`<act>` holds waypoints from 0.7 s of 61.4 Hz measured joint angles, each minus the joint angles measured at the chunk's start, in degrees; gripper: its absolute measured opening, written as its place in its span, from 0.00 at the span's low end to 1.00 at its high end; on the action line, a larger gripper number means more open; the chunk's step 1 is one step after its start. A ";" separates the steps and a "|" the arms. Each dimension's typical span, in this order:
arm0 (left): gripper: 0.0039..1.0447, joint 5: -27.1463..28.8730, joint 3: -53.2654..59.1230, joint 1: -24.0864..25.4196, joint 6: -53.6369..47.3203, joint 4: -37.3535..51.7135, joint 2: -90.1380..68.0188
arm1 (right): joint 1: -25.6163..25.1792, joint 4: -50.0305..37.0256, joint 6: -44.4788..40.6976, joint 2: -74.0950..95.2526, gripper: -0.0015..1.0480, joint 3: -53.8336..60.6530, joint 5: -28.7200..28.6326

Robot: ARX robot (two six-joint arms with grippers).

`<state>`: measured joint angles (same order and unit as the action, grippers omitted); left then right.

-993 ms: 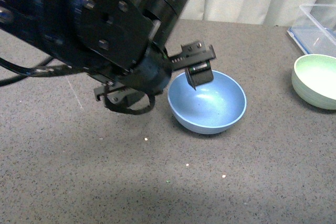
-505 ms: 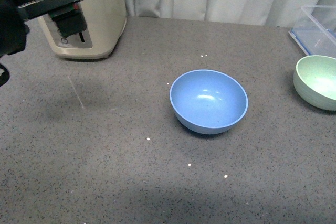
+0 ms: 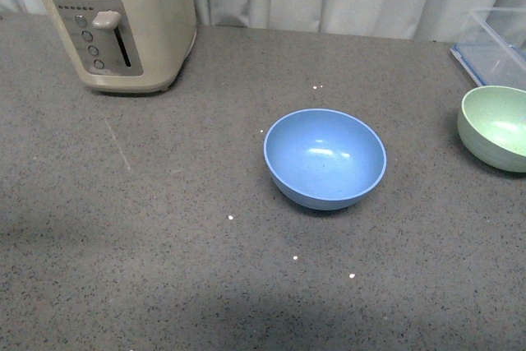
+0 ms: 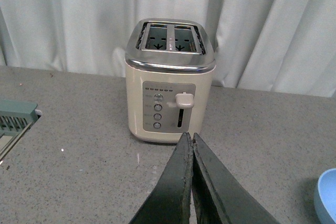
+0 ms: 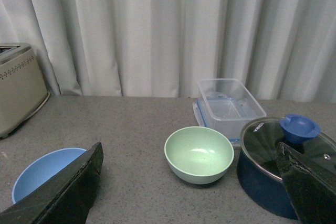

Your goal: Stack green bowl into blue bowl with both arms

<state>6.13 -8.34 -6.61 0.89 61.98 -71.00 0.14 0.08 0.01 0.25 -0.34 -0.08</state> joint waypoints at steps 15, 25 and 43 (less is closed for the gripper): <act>0.04 -5.46 4.68 4.74 -0.44 -8.39 12.85 | 0.00 0.00 0.00 0.00 0.91 0.00 -0.02; 0.04 -5.95 6.16 6.40 -0.44 -13.90 20.06 | 0.00 0.00 0.00 0.00 0.91 -0.02 0.00; 0.04 -6.01 7.21 6.47 -0.46 -26.01 34.14 | 0.00 0.00 0.00 0.00 0.91 0.00 0.00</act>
<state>0.12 -1.13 -0.14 0.43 35.97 -36.86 0.14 0.08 0.01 0.25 -0.34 -0.08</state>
